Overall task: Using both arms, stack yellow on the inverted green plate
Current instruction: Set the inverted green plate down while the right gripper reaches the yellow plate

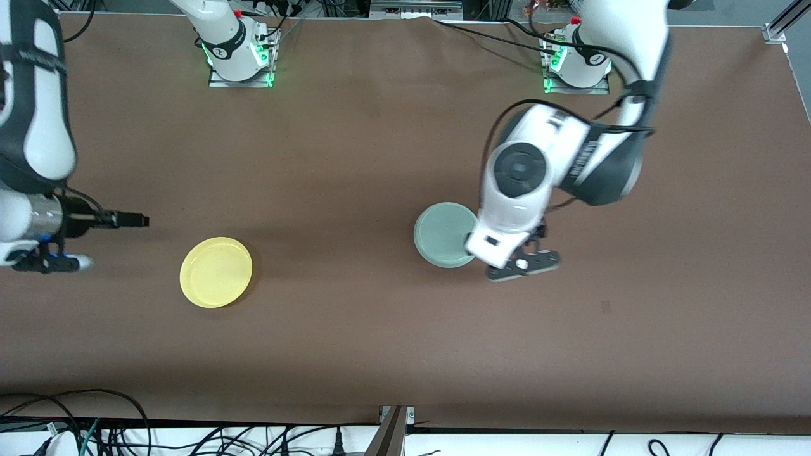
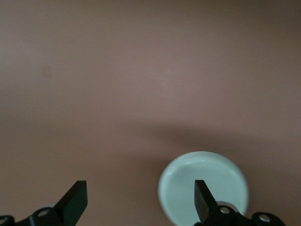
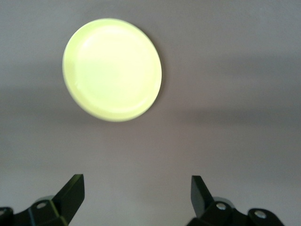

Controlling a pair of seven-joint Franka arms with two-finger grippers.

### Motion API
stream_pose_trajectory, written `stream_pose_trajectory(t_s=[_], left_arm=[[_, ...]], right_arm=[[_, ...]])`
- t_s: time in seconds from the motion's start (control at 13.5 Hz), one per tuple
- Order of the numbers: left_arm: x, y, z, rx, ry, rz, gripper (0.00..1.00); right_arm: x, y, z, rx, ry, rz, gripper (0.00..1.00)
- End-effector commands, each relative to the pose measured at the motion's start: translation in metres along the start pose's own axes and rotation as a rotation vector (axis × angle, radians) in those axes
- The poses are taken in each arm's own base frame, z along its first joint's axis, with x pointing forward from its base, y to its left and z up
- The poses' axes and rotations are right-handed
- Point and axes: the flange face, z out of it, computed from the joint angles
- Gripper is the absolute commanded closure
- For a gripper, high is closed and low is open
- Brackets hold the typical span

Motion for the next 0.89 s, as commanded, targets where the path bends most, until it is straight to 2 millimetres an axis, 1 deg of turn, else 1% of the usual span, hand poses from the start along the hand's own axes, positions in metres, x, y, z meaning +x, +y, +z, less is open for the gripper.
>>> stream_pose_trajectory(t_s=[0.0, 0.15, 0.22, 0.3, 0.37, 0.45, 0.52, 0.59, 0.74, 0.82], left_arm=[[0.008, -0.061, -0.031, -0.026, -0.027, 0.088, 0.0], [0.019, -0.107, -0.051, -0.026, -0.037, 0.149, 0.0], [0.018, -0.124, -0.063, -0.023, -0.045, 0.185, 0.0], [0.022, -0.149, -0.074, -0.028, -0.045, 0.222, 0.0], [0.015, -0.167, -0.089, -0.054, -0.041, 0.278, 0.0], [0.009, -0.184, -0.092, -0.066, -0.048, 0.317, 0.0], [0.002, -0.212, -0.094, -0.1, -0.06, 0.305, 0.0], [-0.01, -0.226, -0.094, -0.143, -0.077, 0.29, 0.0], [-0.041, -0.242, -0.099, -0.154, -0.045, 0.3, 0.0], [-0.046, -0.255, -0.101, -0.159, -0.011, 0.287, 0.0]], right_arm=[[0.028, 0.007, 0.053, 0.027, 0.006, 0.019, 0.0], [0.033, 0.014, 0.091, 0.045, 0.031, 0.043, 0.0], [0.033, 0.016, 0.108, 0.04, 0.051, 0.049, 0.0], [0.034, 0.018, 0.12, 0.033, 0.075, 0.054, 0.0], [0.035, 0.02, 0.131, 0.028, 0.089, 0.059, 0.0], [0.034, 0.022, 0.142, 0.027, 0.098, 0.064, 0.0], [0.032, 0.025, 0.153, 0.023, 0.103, 0.065, 0.0], [0.031, 0.03, 0.157, 0.028, 0.112, 0.063, 0.0], [0.032, 0.039, 0.165, 0.071, 0.119, 0.072, 0.0], [0.035, 0.039, 0.169, 0.1, 0.135, 0.074, 0.0]])
